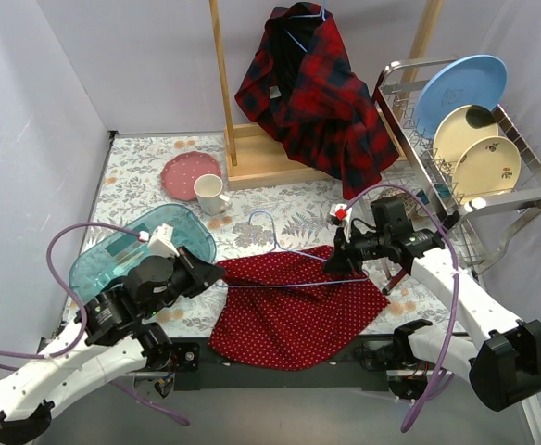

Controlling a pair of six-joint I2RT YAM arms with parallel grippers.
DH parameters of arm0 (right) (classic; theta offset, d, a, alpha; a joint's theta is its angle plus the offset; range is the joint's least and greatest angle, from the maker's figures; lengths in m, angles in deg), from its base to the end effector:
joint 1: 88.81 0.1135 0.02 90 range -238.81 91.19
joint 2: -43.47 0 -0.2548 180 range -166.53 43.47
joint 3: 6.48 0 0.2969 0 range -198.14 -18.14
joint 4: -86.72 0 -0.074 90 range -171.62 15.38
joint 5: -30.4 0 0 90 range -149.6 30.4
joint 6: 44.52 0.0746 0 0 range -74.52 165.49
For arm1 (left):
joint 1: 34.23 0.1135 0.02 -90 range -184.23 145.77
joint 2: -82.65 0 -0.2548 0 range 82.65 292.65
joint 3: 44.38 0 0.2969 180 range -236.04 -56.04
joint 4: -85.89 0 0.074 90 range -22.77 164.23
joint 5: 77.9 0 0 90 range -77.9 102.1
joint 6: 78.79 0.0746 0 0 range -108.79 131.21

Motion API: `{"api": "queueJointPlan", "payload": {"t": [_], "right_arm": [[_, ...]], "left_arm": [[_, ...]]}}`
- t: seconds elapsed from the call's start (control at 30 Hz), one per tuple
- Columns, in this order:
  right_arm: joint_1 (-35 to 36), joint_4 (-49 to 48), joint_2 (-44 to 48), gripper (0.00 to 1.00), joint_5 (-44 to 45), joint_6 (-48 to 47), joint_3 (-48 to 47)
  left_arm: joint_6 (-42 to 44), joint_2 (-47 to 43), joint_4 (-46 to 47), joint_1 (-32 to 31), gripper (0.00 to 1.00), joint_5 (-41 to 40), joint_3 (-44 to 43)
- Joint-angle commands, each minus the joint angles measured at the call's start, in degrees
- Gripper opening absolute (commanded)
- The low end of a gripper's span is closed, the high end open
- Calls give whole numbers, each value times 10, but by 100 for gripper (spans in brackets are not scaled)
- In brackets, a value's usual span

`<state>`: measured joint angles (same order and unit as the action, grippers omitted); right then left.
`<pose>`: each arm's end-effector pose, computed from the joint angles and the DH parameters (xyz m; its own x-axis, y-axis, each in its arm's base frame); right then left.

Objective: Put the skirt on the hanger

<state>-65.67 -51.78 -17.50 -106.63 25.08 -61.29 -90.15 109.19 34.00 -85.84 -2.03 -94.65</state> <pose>0.2320 0.1585 0.2121 -0.3857 -0.4232 -0.8198 -0.9127 0.3047 0.2722 0.1340 -0.1399 0.2778 -0.5564 -0.8287 0.0607 -0.4107 0.2108 -0.8871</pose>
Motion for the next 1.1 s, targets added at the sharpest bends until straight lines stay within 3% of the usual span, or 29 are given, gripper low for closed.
{"api": "queueJointPlan", "payload": {"t": [0.0,0.2,0.37,0.5,0.73,0.97,1.07], "right_arm": [[-12,-7,18,1,39,-22,9],[-20,-8,13,1,47,-24,4],[-20,-13,-7,1,47,-21,-3],[-20,-3,-30,1,49,-25,-13],[-13,-12,-69,1,45,-22,-32],[-6,-22,-93,1,62,-17,-38],[-6,-28,-96,1,65,-17,-35]], "left_arm": [[-30,-33,-87,-2,0,-56,-54],[-56,-82,-165,-2,0,-118,-111],[-95,-58,-214,-2,0,-118,-94],[-159,-6,-257,-2,0,-150,-75],[-187,84,-233,-2,0,-231,-23],[-271,170,-291,-2,0,-356,-36],[-274,181,-298,1,3,-368,-36]]}}
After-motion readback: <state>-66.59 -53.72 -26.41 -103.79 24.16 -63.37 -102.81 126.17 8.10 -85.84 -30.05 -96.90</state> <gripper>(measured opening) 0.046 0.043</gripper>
